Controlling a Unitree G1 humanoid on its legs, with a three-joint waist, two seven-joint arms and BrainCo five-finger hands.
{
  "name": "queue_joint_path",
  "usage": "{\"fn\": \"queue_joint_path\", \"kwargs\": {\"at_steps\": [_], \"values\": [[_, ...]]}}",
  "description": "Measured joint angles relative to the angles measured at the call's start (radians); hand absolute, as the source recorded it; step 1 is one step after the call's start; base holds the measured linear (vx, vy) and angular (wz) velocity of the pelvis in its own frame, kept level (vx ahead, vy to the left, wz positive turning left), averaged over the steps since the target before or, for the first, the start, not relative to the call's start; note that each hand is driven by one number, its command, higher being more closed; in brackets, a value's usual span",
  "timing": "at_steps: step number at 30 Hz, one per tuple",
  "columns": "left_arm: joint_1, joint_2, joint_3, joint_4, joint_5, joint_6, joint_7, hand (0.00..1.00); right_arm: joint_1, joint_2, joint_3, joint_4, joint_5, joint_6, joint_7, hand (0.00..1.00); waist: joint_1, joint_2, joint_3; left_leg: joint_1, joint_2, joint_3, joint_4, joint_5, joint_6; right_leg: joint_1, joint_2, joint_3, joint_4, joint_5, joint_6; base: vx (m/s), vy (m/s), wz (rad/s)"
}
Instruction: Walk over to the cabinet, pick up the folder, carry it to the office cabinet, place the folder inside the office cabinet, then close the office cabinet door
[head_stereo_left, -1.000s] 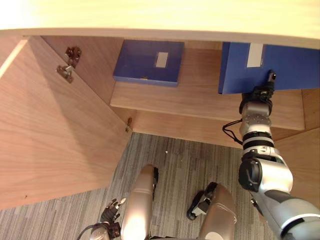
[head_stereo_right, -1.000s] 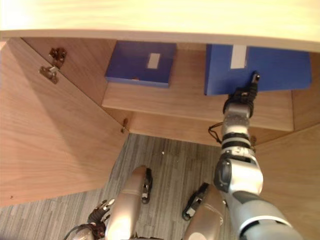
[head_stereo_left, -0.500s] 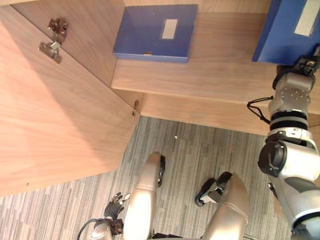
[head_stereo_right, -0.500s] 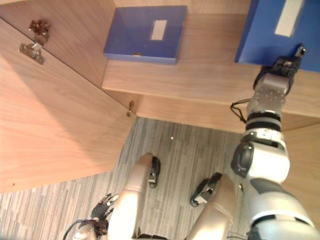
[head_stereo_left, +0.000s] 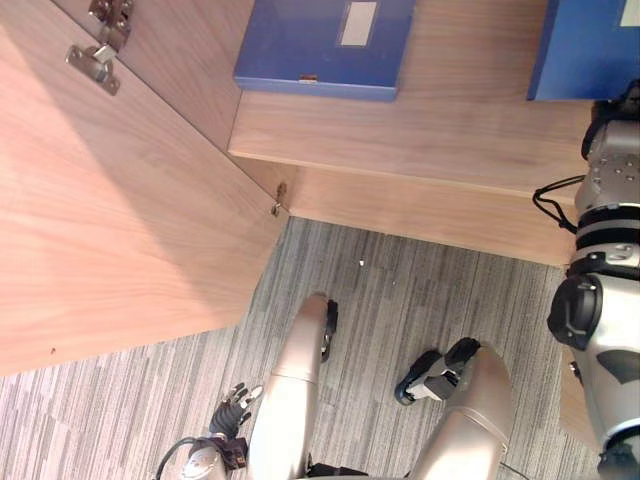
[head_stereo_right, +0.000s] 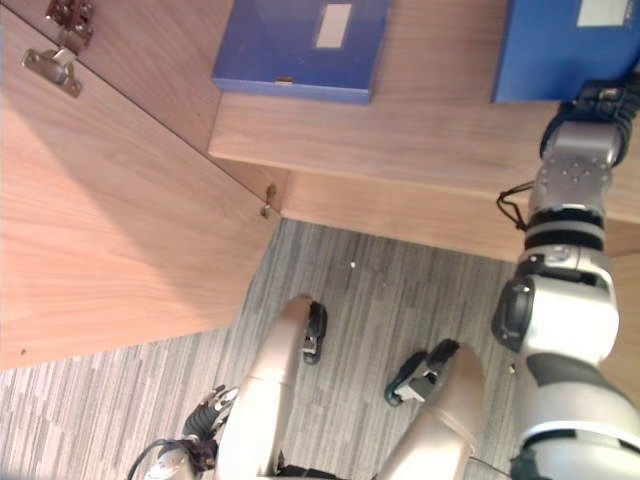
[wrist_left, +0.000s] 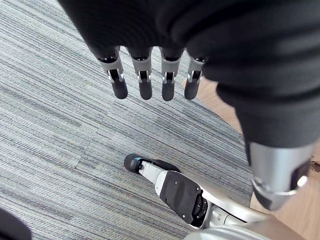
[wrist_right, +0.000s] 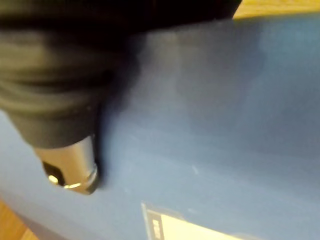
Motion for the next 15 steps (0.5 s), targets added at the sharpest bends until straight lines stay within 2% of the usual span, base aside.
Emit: {"fn": "queue_joint_path", "kwargs": {"at_steps": [10,15], "values": [[0.001,0.000,0.003,-0.001,-0.015,0.004,-0.003,0.00,-0.005,-0.007,0.113,0.049,-0.097,0.081,0.069,0.00,-0.002,-0.002,0.001,0.018,0.001,0.006,-0.028,0.007,-0.006,0.006,0.002,0.002,-0.015,0.001,0.000,0.02,-0.047,0.00],[0.001,0.000,0.005,-0.002,-0.020,0.004,-0.004,0.00,-0.001,0.009,0.144,0.089,-0.099,0.085,0.088,0.00,-0.004,-0.002,0.002,0.016,0.003,0.007,-0.034,0.008,-0.007,0.001,0.003,0.002,-0.020,0.001,0.000,0.04,-0.049,0.00]]}}
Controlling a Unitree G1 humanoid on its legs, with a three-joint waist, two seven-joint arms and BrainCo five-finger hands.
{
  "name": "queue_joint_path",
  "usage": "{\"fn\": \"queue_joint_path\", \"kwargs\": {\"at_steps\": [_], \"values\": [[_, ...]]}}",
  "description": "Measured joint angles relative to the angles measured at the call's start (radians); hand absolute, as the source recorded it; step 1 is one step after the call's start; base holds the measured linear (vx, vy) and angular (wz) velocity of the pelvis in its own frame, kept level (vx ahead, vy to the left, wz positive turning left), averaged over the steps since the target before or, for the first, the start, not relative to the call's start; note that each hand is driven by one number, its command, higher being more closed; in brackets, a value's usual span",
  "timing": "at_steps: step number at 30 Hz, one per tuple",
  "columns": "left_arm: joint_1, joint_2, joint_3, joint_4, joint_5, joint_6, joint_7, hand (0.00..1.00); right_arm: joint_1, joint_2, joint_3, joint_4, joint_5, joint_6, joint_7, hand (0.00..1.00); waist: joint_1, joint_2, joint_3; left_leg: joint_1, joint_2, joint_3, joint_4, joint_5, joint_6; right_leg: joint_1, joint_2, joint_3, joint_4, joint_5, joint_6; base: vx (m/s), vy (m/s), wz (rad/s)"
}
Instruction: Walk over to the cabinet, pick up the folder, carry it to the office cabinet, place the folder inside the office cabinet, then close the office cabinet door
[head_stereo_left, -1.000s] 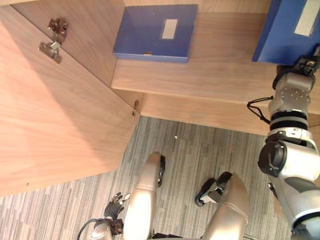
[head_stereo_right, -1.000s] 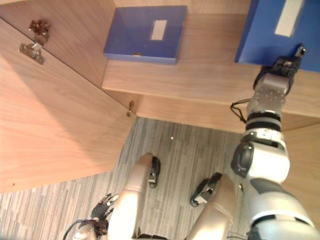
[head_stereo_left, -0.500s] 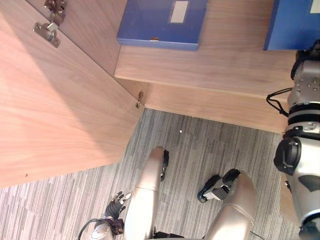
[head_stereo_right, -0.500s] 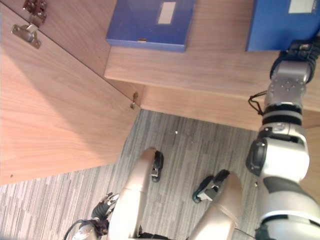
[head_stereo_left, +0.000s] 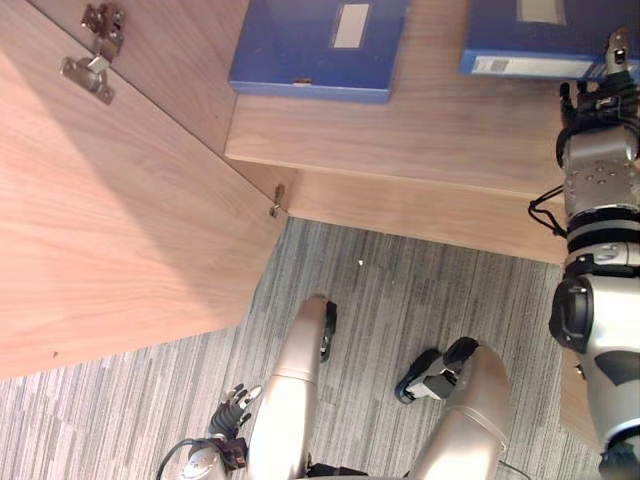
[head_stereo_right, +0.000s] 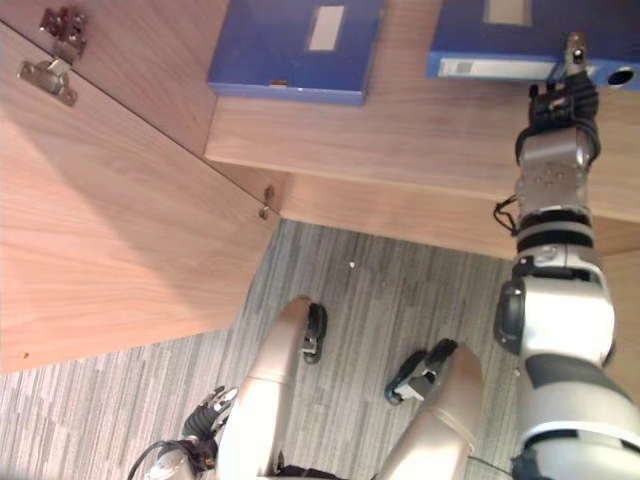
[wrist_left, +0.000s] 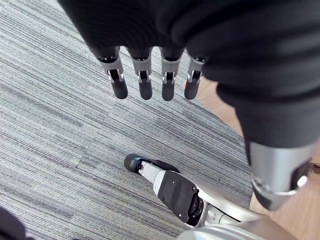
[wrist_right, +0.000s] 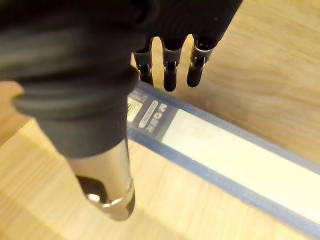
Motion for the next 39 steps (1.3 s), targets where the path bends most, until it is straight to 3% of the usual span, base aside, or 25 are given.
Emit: {"fn": "queue_joint_path", "kwargs": {"at_steps": [9,12,15,17,19,21,23,27,33,39], "values": [[0.000,0.003,0.002,-0.009,0.000,0.000,-0.010,0.00,0.044,0.029,0.069,0.022,-0.050,0.009,0.054,0.00,0.002,0.000,0.004,-0.015,0.012,0.005,0.010,-0.001,0.000,-0.023,0.010,0.011,0.010,0.000,0.001,0.01,-0.033,-0.04],[0.000,0.004,0.002,-0.009,0.000,0.000,-0.015,0.00,0.044,0.022,0.120,0.023,-0.155,0.028,0.082,0.00,0.000,-0.001,0.005,-0.017,0.014,0.007,0.012,-0.001,0.000,-0.031,0.012,0.016,0.016,0.000,0.001,0.00,-0.040,-0.04],[0.000,0.007,0.002,-0.009,0.000,0.000,-0.024,0.00,0.044,-0.003,0.208,0.025,-0.402,0.082,0.146,0.00,-0.004,-0.001,0.005,-0.018,0.017,0.008,0.012,0.000,0.000,-0.035,0.015,0.019,0.017,-0.001,0.001,0.00,-0.039,-0.03],[0.001,0.010,0.002,-0.009,0.000,0.000,-0.042,0.00,0.043,-0.033,0.293,0.025,-0.730,0.117,0.227,0.00,-0.003,-0.001,0.005,-0.018,0.018,0.008,0.012,0.000,0.000,-0.035,0.017,0.019,0.017,-0.001,0.001,0.01,-0.041,-0.01],[0.001,0.011,0.003,-0.009,0.000,0.000,-0.054,0.00,0.045,-0.045,0.331,0.024,-0.883,0.118,0.257,0.00,-0.005,-0.001,0.005,-0.017,0.018,0.008,0.012,0.000,-0.001,-0.034,0.017,0.019,0.017,-0.001,0.001,0.00,0.000,0.00],[0.002,0.011,0.006,-0.009,0.001,0.000,-0.067,0.00,0.050,-0.058,0.351,0.017,-1.107,0.118,0.279,0.00,-0.007,-0.003,0.005,-0.017,0.023,0.008,0.010,0.000,-0.001,-0.034,0.024,0.019,0.012,0.000,0.001,0.02,-0.035,-0.04],[0.002,0.011,0.014,-0.009,0.005,0.000,-0.076,0.00,0.058,-0.059,0.351,0.006,-1.239,0.117,0.299,0.00,-0.008,-0.010,0.004,-0.014,0.025,0.008,0.002,0.002,-0.004,-0.032,0.028,0.018,0.005,0.001,0.002,0.01,-0.016,-0.02],[0.002,0.009,0.027,-0.010,0.039,0.001,-0.091,0.00,0.086,-0.062,0.349,-0.030,-1.414,0.114,0.335,0.00,-0.013,-0.018,0.005,0.006,0.028,0.009,-0.027,0.010,-0.016,-0.017,0.033,0.011,-0.021,0.005,0.009,0.03,-0.046,-0.01],[0.002,0.002,0.058,-0.008,0.042,0.003,-0.098,0.00,0.124,-0.057,0.348,-0.060,-1.496,0.114,0.382,0.00,-0.016,-0.045,-0.001,0.047,0.032,0.013,-0.102,0.034,-0.026,0.016,0.046,-0.005,-0.085,0.028,0.010,0.06,-0.060,-0.01],[-0.001,-0.001,0.087,-0.008,0.044,0.003,-0.098,0.00,0.167,0.019,0.350,-0.064,-1.588,0.115,0.385,0.00,-0.031,-0.074,-0.007,0.132,0.049,0.032,-0.255,0.092,-0.029,0.084,0.079,-0.034,-0.229,0.091,0.014,0.05,-0.047,-0.07]]}}
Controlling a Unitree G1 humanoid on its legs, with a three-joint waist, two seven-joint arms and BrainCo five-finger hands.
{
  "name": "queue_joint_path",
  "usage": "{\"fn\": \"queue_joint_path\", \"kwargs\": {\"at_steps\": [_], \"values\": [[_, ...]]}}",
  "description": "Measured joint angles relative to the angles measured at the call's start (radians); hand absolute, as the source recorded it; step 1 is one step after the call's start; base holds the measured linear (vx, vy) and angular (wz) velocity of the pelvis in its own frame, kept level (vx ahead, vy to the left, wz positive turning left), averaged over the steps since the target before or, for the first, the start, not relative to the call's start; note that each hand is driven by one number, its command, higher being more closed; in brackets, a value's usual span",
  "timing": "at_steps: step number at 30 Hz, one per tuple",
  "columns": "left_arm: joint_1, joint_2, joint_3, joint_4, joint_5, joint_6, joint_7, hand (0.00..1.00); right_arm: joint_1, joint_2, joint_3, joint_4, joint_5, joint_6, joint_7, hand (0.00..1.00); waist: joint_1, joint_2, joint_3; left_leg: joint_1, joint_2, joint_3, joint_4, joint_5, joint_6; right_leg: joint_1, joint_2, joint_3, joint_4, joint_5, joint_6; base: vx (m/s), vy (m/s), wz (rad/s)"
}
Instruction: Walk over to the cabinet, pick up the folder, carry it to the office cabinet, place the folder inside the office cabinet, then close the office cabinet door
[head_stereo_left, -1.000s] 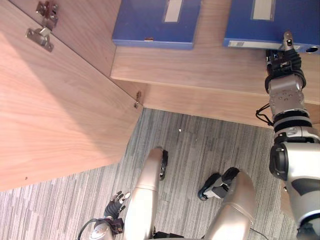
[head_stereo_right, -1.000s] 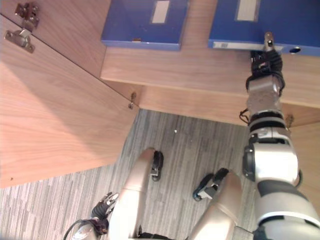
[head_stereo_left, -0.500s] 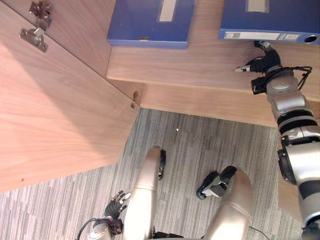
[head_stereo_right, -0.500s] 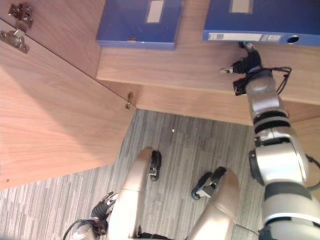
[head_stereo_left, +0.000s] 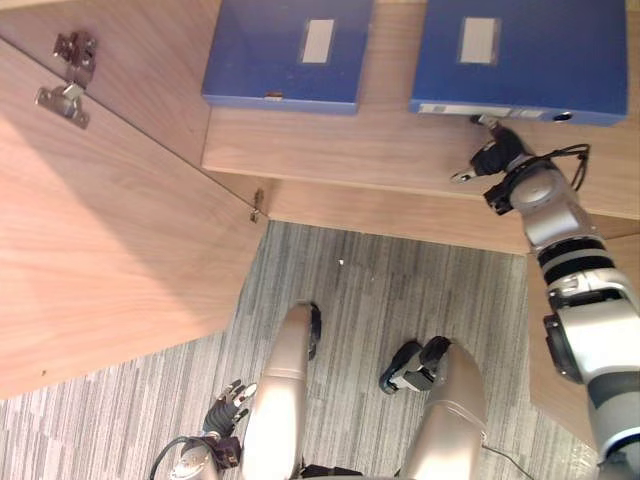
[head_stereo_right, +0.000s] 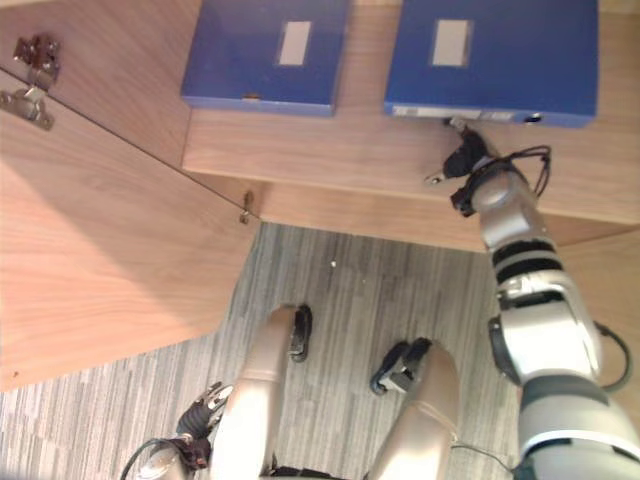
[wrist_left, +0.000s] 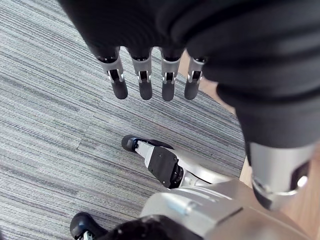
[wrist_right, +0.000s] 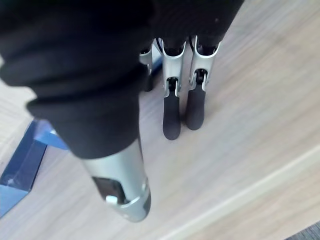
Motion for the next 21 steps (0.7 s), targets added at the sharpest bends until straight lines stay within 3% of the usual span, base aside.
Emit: {"fn": "queue_joint_path", "kwargs": {"at_steps": [3,7,12,15,21], "values": [[0.000,0.000,0.005,0.001,0.000,-0.001,0.003,0.00,0.011,0.058,0.015,0.014,-0.061,0.014,0.000,0.00,-0.008,-0.012,-0.004,0.071,0.010,0.015,-0.145,0.062,-0.001,0.060,0.026,-0.032,-0.135,0.070,-0.028,0.05,-0.024,-0.08],[-0.003,-0.001,0.017,0.001,0.000,-0.003,0.009,0.00,0.024,0.122,0.065,0.073,-0.097,0.053,0.002,0.00,-0.014,-0.024,-0.012,0.203,0.016,0.028,-0.354,0.149,-0.003,0.179,0.064,-0.078,-0.330,0.161,-0.029,0.05,-0.011,-0.07],[-0.006,-0.013,0.053,0.004,0.039,-0.005,0.013,0.00,0.120,0.234,0.089,0.134,-0.101,0.093,0.049,0.00,-0.027,-0.061,-0.052,0.412,0.014,0.046,-0.645,0.275,-0.007,0.372,0.112,-0.140,-0.593,0.269,-0.019,0.08,0.018,0.04],[-0.016,-0.042,0.084,0.025,0.063,-0.005,0.019,0.00,0.176,0.290,0.080,0.147,-0.101,0.114,0.071,0.00,-0.032,-0.063,-0.071,0.502,0.024,0.056,-0.748,0.317,-0.010,0.460,0.145,-0.163,-0.703,0.314,-0.013,0.08,0.046,-0.04],[-0.017,-0.092,0.148,0.070,0.089,-0.004,0.039,0.00,0.321,0.443,0.039,0.086,-0.098,0.118,0.052,0.00,-0.031,-0.074,-0.132,0.622,0.100,0.145,-0.763,0.317,-0.012,0.588,0.243,-0.131,-0.844,0.373,-0.020,0.05,-0.033,-0.38]]}}
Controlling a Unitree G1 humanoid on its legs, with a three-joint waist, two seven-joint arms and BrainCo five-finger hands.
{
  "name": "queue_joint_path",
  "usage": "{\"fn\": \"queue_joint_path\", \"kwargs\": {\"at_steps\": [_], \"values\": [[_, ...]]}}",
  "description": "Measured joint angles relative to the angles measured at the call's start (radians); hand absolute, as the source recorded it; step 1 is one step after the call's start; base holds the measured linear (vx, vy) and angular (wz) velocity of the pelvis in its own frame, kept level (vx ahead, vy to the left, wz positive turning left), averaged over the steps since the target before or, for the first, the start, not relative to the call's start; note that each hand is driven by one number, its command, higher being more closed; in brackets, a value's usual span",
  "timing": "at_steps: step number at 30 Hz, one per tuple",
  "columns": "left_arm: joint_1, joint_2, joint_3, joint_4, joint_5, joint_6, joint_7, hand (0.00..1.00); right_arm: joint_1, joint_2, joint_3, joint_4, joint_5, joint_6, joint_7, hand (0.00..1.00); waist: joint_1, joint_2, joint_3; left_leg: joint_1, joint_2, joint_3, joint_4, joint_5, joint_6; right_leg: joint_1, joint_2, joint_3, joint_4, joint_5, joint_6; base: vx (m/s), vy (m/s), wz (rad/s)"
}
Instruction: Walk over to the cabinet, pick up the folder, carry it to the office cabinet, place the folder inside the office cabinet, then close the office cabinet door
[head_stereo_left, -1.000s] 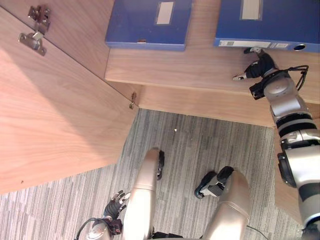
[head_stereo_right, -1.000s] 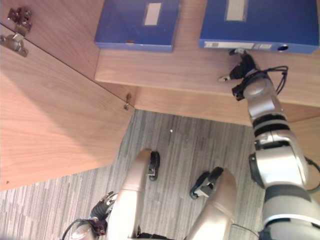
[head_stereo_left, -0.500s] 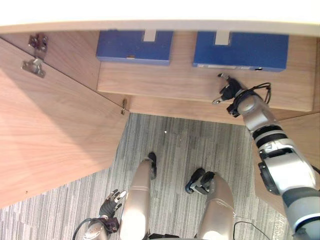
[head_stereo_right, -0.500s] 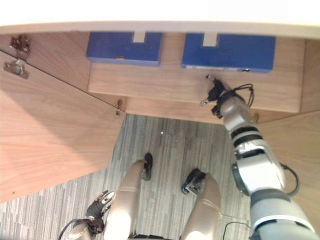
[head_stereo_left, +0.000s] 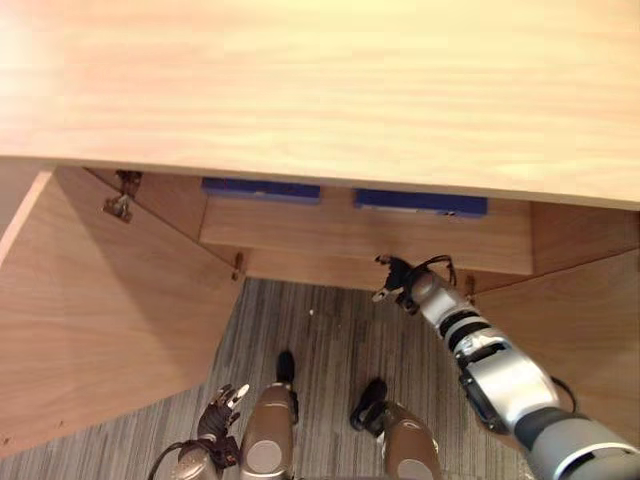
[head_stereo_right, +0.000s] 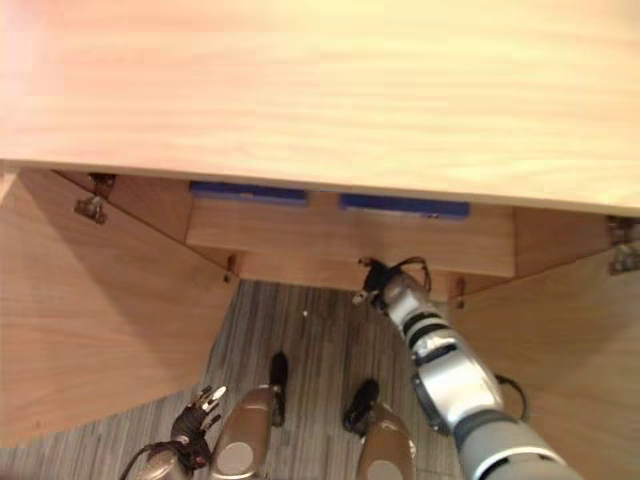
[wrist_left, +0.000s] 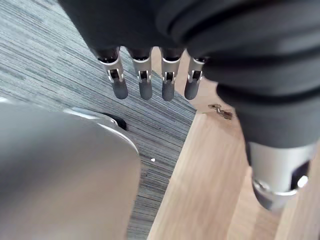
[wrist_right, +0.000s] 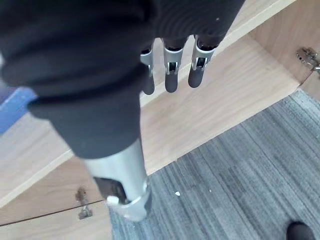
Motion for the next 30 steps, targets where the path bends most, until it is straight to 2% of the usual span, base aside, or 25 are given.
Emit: {"fn": "queue_joint_path", "kwargs": {"at_steps": [2,3,4,5,6,8,9,10,11,14,17,21,22,24,25,26,27,28,30], "values": [[0.003,-0.017,0.030,0.021,0.019,-0.001,0.015,0.00,0.090,0.079,0.001,-0.046,-0.002,-0.013,-0.046,0.00,0.002,-0.003,-0.034,0.016,0.056,0.044,0.058,-0.036,0.003,0.035,0.064,0.050,-0.066,0.028,-0.014,-0.01,-0.103,-1.03],[0.003,-0.023,0.048,0.035,0.025,-0.005,0.027,0.00,0.146,0.135,0.002,-0.046,0.000,-0.026,-0.083,0.00,0.008,-0.003,-0.051,0.014,0.095,0.044,0.128,-0.072,0.015,0.053,0.108,0.093,-0.095,0.042,-0.023,-0.02,-0.086,-1.03],[0.002,-0.026,0.055,0.041,0.031,-0.011,0.037,0.00,0.175,0.160,0.001,-0.046,0.005,-0.031,-0.096,0.00,0.009,-0.003,-0.055,0.014,0.111,0.034,0.169,-0.092,0.019,0.062,0.130,0.119,-0.105,0.048,-0.030,-0.04,-0.057,-1.36],[0.000,-0.030,0.069,0.058,0.047,-0.019,0.051,0.00,0.228,0.193,-0.002,-0.042,0.018,-0.037,-0.108,0.00,0.012,-0.003,-0.070,0.014,0.133,-0.024,0.234,-0.130,0.015,0.073,0.168,0.169,-0.116,0.059,-0.039,-0.05,-0.017,-1.31],[-0.011,-0.044,0.089,0.093,0.062,-0.023,0.069,0.00,0.290,0.207,-0.017,-0.049,0.060,-0.047,-0.119,0.00,0.007,-0.001,-0.100,0.021,0.133,-0.106,0.249,-0.160,-0.010,0.074,0.197,0.203,-0.130,0.073,-0.039,-0.04,0.002,-1.23],[-0.040,-0.058,0.101,0.164,0.068,-0.027,0.093,0.00,0.402,0.203,-0.074,-0.092,0.135,-0.065,-0.131,0.00,-0.012,-0.005,-0.136,0.087,0.129,-0.138,0.171,-0.190,-0.042,0.078,0.215,0.252,-0.155,0.096,-0.031,0.00,0.083,-0.85],[-0.057,-0.066,0.099,0.200,0.080,-0.029,0.102,0.00,0.469,0.192,-0.121,-0.127,0.178,-0.074,-0.138,0.00,-0.035,-0.006,-0.154,0.140,0.121,-0.114,0.085,-0.205,-0.059,0.078,0.213,0.284,-0.175,0.116,-0.020,0.00,0.149,-0.74],[-0.063,-0.062,0.097,0.212,0.103,-0.029,0.106,0.00,0.497,0.188,-0.149,-0.141,0.200,-0.079,-0.143,0.00,-0.042,-0.012,-0.159,0.162,0.108,-0.097,0.051,-0.201,-0.071,0.076,0.206,0.307,-0.182,0.129,-0.014,0.00,0.205,-0.83],[-0.064,-0.056,0.090,0.230,0.126,-0.030,0.110,0.00,0.550,0.180,-0.187,-0.170,0.226,-0.085,-0.150,0.00,-0.056,-0.024,-0.169,0.192,0.086,-0.048,0.020,-0.190,-0.061,0.076,0.189,0.349,-0.203,0.152,-0.002,-0.02,0.234,-0.89],[-0.062,-0.052,0.073,0.246,0.188,-0.031,0.126,0.00,0.689,0.157,-0.286,-0.261,0.289,-0.107,-0.169,0.00,-0.093,-0.024,-0.173,0.248,0.037,0.042,0.001,-0.196,-0.037,0.080,0.154,0.435,-0.217,0.183,0.029,-0.04,0.225,-0.79],[-0.065,-0.044,0.061,0.274,0.220,-0.033,0.127,0.00,0.791,0.158,-0.368,-0.326,0.327,-0.110,-0.182,0.00,-0.117,-0.028,-0.178,0.298,-0.005,0.129,-0.031,-0.194,-0.016,0.077,0.130,0.525,-0.241,0.217,0.056,-0.06,0.188,-0.70],[-0.084,-0.032,0.067,0.338,0.235,-0.029,0.136,0.00,0.865,0.168,-0.413,-0.401,0.360,-0.110,-0.207,0.00,-0.143,-0.040,-0.182,0.356,-0.044,0.244,-0.071,-0.190,0.004,0.054,0.122,0.634,-0.243,0.247,0.071,-0.08,0.120,-0.88],[-0.093,-0.032,0.075,0.348,0.263,-0.025,0.145,0.00,0.895,0.188,-0.449,-0.449,0.376,-0.111,-0.230,0.00,-0.147,-0.047,-0.181,0.386,-0.057,0.297,-0.093,-0.187,0.009,0.041,0.127,0.683,-0.231,0.253,0.075,-0.09,0.083,-0.95],[-0.097,-0.034,0.088,0.357,0.281,-0.018,0.151,0.00,0.924,0.207,-0.484,-0.496,0.405,-0.113,-0.255,0.00,-0.155,-0.056,-0.174,0.417,-0.067,0.343,-0.109,-0.186,0.011,0.027,0.133,0.717,-0.215,0.253,0.075,-0.07,0.054,-0.81],[-0.097,-0.036,0.090,0.356,0.297,-0.016,0.153,0.00,0.943,0.215,-0.505,-0.521,0.416,-0.115,-0.271,0.00,-0.156,-0.059,-0.173,0.434,-0.067,0.375,-0.120,-0.186,0.012,0.015,0.131,0.711,-0.200,0.237,0.056,-0.10,0.060,-0.92],[-0.097,-0.040,0.096,0.353,0.303,-0.015,0.154,0.00,0.964,0.229,-0.541,-0.554,0.436,-0.115,-0.293,0.00,-0.152,-0.061,-0.169,0.458,-0.078,0.418,-0.139,-0.181,0.015,-0.011,0.100,0.620,-0.158,0.207,0.016,-0.08,0.086,-1.08],[-0.098,-0.041,0.098,0.354,0.306,-0.012,0.154,0.00,0.978,0.236,-0.562,-0.579,0.437,-0.115,-0.313,0.00,-0.150,-0.061,-0.167,0.484,-0.084,0.459,-0.156,-0.177,0.015,-0.026,0.052,0.505,-0.111,0.192,-0.006,-0.04,0.093,-0.98],[-0.099,-0.041,0.098,0.354,0.308,-0.010,0.155,0.00,0.986,0.236,-0.569,-0.591,0.438,-0.115,-0.320,0.00,-0.152,-0.062,-0.165,0.498,-0.085,0.478,-0.159,-0.177,0.015,-0.030,0.027,0.449,-0.090,0.192,-0.006,0.02,0.078,-0.81],[-0.100,-0.039,0.096,0.352,0.329,-0.007,0.155,0.00,1.017,0.238,-0.600,-0.622,0.438,-0.114,-0.354,0.00,-0.155,-0.072,-0.163,0.534,-0.090,0.511,-0.160,-0.187,0.001,-0.043,-0.072,0.240,-0.001,0.180,-0.031,0.07,0.023,-0.48]]}}
